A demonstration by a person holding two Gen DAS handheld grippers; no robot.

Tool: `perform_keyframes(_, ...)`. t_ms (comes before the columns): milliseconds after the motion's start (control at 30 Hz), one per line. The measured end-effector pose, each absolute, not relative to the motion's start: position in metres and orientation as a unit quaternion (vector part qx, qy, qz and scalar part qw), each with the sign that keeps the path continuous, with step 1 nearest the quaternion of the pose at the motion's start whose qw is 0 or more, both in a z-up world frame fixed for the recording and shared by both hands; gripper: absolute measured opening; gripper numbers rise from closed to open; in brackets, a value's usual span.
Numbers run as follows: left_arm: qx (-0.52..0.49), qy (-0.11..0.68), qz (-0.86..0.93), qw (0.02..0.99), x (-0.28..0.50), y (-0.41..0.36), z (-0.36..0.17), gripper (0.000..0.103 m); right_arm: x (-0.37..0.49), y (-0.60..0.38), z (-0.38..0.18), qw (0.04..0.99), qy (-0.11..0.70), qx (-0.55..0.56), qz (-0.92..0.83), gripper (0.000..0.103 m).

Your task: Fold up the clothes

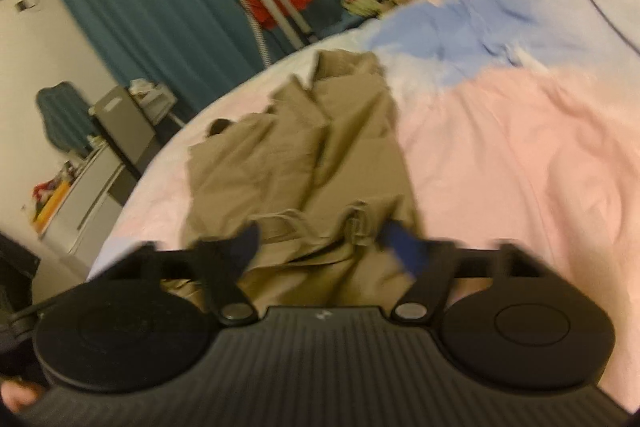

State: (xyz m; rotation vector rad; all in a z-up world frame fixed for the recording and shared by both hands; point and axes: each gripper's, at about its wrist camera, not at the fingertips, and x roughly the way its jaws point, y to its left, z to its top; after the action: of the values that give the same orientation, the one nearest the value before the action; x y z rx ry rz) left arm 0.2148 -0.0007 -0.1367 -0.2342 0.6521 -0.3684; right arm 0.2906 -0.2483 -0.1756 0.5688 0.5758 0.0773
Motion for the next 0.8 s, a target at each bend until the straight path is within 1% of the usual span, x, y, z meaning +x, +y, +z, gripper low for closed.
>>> perform_keyframes(33,-0.102,0.315,-0.185,0.925,0.21,-0.004,-0.134,0.071,0.286,-0.245,-0.172,0.921,0.276,0.27,0.046,0.081)
perform_keyframes(100,-0.08,0.315,-0.206,0.923,0.198,-0.014,-0.134,0.078,0.277,-0.236,-0.168,0.925,0.275,0.257,0.06,0.081)
perform_keyframes(133,-0.07,0.32,-0.212,0.921,0.195,-0.02,-0.138,0.078,0.273,-0.232,-0.168,0.927,0.276,0.247,0.064,0.081)
perform_keyframes(167,-0.06,0.325,-0.218,0.918,0.192,-0.025,-0.142,0.078,0.27,-0.227,-0.169,0.928,0.279,0.236,0.067,0.077)
perform_keyframes(200,-0.05,0.33,-0.224,0.916,0.19,-0.031,-0.146,0.078,0.269,-0.223,-0.172,0.929,0.287,0.223,0.069,0.071)
perform_keyframes(233,-0.042,0.333,-0.226,0.914,0.189,-0.035,-0.149,0.077,0.269,-0.217,-0.176,0.929,0.298,0.207,0.07,0.058)
perform_keyframes(267,-0.038,0.333,-0.221,0.916,0.192,-0.037,-0.152,0.077,0.269,-0.213,-0.179,0.93,0.306,0.191,0.068,0.048)
perform_keyframes(333,-0.03,0.332,-0.21,0.919,0.197,-0.041,-0.157,0.077,0.272,-0.204,-0.186,0.933,0.317,0.16,0.066,0.038)
perform_keyframes(433,-0.019,0.331,-0.194,0.923,0.205,-0.047,-0.164,0.077,0.282,-0.2,-0.195,0.935,0.316,0.148,0.062,0.037)
perform_keyframes(500,-0.011,0.33,-0.183,0.926,0.21,-0.051,-0.169,0.077,0.291,-0.201,-0.2,0.937,0.308,0.158,0.054,0.035)
perform_keyframes(567,-0.002,0.329,-0.173,0.928,0.216,-0.055,-0.173,0.077,0.299,-0.203,-0.205,0.938,0.297,0.173,0.046,0.035)
perform_keyframes(700,-0.005,0.323,-0.17,0.931,0.209,-0.053,-0.164,0.076,0.303,-0.198,-0.204,0.944,0.287,0.16,0.038,0.035)
perform_keyframes(800,-0.012,0.319,-0.168,0.932,0.202,-0.051,-0.155,0.076,0.292,-0.196,-0.194,0.946,0.285,0.149,0.033,0.037)
